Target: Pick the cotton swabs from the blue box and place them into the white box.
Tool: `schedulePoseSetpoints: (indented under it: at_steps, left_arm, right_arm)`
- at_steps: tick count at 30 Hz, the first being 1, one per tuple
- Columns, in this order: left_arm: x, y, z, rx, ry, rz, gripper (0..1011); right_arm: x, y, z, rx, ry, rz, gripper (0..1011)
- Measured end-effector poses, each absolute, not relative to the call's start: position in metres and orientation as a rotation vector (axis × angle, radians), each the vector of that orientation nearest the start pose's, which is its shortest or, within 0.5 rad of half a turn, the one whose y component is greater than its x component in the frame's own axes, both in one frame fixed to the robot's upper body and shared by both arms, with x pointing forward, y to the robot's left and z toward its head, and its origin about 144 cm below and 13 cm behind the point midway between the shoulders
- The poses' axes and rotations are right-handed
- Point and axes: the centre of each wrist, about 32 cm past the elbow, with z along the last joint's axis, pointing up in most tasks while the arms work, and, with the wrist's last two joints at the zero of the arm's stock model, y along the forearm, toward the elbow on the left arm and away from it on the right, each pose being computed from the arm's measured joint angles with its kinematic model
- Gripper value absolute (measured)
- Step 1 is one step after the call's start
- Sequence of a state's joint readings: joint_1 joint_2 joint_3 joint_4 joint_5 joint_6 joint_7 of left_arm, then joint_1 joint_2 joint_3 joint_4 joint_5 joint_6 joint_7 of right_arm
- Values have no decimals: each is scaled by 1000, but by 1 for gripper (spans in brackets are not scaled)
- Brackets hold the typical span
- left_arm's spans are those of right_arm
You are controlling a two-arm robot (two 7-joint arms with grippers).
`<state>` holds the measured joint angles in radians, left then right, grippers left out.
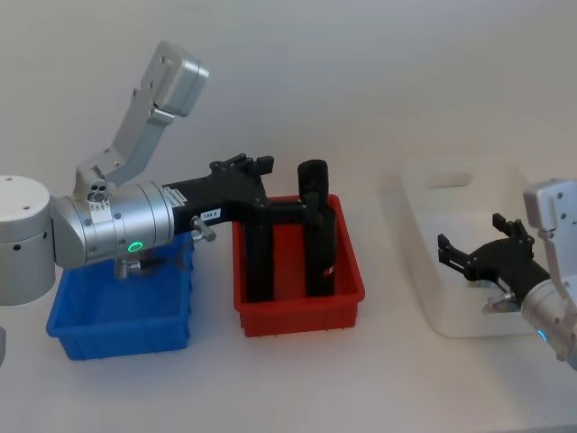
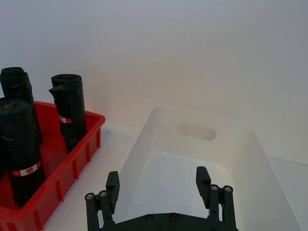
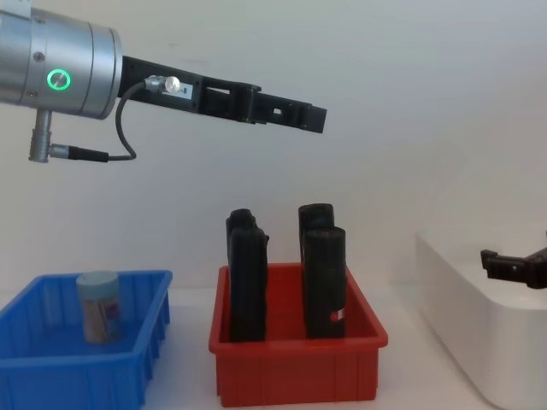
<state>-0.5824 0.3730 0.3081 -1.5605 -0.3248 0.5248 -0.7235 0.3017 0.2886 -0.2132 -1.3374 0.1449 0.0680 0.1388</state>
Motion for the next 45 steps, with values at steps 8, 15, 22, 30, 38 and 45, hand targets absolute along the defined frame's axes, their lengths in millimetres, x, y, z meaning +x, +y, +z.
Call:
schedulePoseSetpoints:
  at_steps: [8,15,22,30,38,45]
  left_arm:
    - [569,245,1343,202,-27,627,1004]
    - [569,245,1343,202,-27,627,1004]
    - [568,245,1341,202,-29,632,1004]
    - [563,240,1327,201,-56,684,1004]
    - [554,233,1304,194,-100,766,1004]
    - [546,227,1286,182,-136,830,1004]
  right_arm:
    - [538,-269,1174,-179,-108,-1303,1002]
    - [538,-269,1174,-177,-110,-1303,1001]
    - [535,-268,1174,-171,-111,-1301,1002]
    - [521,-264,1175,-140,-111,-1292,1002]
    - [498,-255,1177,-89,-105,-1274,1002]
    - [479,-249,1180,-49,-97,-1258,1002]
